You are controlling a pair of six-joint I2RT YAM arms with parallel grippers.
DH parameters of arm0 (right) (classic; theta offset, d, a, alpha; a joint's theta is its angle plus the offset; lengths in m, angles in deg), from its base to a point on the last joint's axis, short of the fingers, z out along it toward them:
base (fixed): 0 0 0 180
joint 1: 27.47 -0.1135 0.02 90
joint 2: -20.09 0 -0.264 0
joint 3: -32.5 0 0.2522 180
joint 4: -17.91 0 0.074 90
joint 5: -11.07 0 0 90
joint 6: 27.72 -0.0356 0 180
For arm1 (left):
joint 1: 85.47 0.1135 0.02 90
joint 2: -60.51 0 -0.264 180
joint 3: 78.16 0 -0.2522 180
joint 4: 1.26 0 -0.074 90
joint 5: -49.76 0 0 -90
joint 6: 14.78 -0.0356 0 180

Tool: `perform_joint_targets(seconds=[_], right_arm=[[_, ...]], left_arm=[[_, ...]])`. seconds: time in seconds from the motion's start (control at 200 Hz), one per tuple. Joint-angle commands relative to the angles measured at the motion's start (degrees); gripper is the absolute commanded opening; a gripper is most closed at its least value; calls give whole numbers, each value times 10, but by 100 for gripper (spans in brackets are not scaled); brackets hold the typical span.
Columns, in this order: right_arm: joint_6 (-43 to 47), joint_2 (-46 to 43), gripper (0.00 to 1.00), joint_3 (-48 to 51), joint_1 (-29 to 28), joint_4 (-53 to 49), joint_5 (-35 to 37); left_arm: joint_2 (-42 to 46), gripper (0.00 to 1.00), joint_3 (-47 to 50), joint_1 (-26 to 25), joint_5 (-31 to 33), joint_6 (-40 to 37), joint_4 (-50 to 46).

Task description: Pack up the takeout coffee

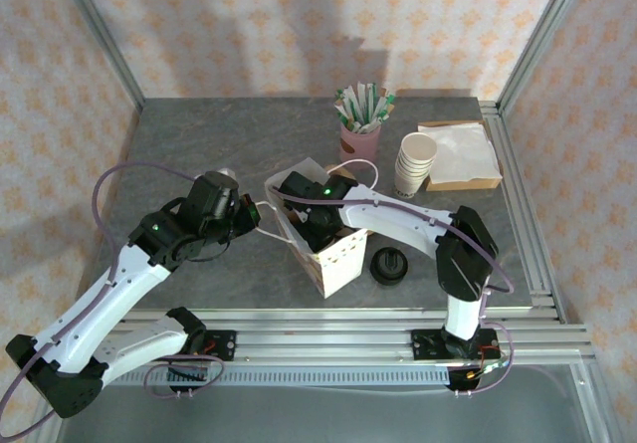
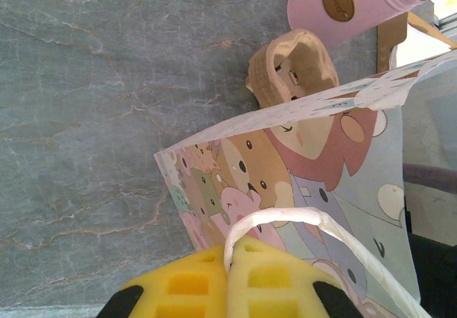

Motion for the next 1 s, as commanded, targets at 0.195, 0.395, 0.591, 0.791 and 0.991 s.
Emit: perform_joint_targets(seconds=[0.195, 0.395, 0.591, 0.791, 0.991], right_arm=[[0, -70, 56, 25, 8, -15, -4], [-9, -114, 57, 50, 18, 18, -9], [-10, -134, 56, 58, 20, 31, -9], [-11, -148, 57, 55, 20, 45, -10], [-10, -154, 56, 44, 19, 50, -15]], left_arm=[[6, 0, -25, -4, 25, -14, -11], [7, 0, -32, -4, 36, -15, -13], [5, 0, -40, -4, 40, -16, -13], [-2, 0, -53, -4, 42, -19, -14], [-6, 0, -58, -4, 46, -25, -17]])
